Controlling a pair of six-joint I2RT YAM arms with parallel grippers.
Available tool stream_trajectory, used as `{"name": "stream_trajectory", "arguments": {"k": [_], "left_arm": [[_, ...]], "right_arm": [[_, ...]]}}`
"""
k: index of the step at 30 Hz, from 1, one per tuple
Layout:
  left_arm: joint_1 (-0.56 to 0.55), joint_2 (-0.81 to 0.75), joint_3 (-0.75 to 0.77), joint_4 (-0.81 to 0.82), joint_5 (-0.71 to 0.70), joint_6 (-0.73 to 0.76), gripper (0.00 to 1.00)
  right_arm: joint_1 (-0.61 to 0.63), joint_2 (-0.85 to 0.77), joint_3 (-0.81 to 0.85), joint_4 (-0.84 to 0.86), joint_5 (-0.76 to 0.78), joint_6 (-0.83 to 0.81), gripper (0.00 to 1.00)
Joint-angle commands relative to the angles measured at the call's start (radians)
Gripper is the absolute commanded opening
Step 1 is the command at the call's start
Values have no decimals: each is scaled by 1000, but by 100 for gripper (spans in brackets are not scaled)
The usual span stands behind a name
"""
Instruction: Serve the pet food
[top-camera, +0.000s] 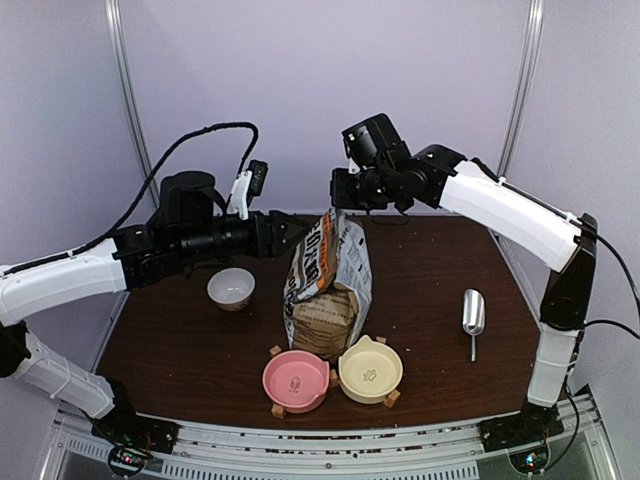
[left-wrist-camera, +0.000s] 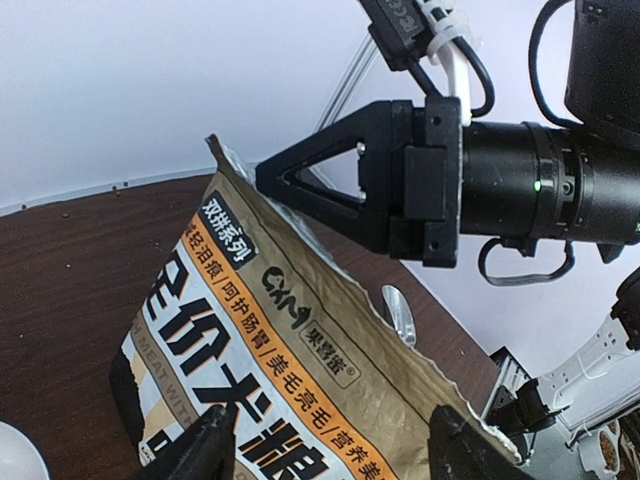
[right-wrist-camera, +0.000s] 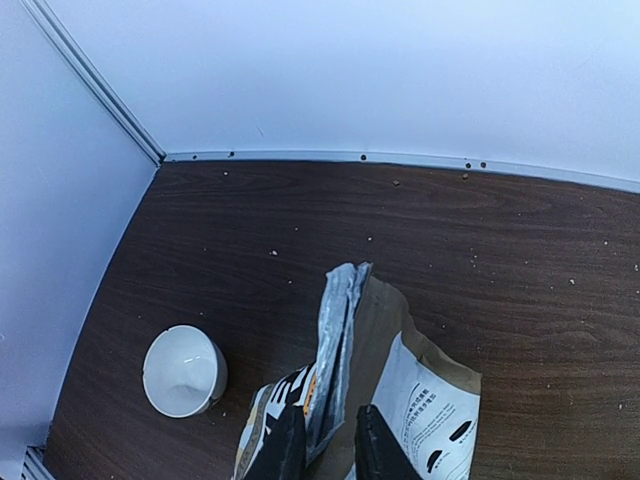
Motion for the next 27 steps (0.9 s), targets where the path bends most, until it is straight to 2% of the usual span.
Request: {"name": "stream_trajectory", "arguments": {"k": [1,5,13,27], "left_arm": [[1,-29,-12,5,-22,15,69],[1,-35,-15,1,-26,15,69],[1,-39,-16,-1,-33,15,70],[1,-37,-16,-3,-34,15,70]], "right_arm": [[-4,20,32,-55,34,-4,18],[-4,14,20,-75,40,2,12],[-5,-6,-20,-58,15,6,11],[-4,-5,-14,-34,-88,-7,19]]}}
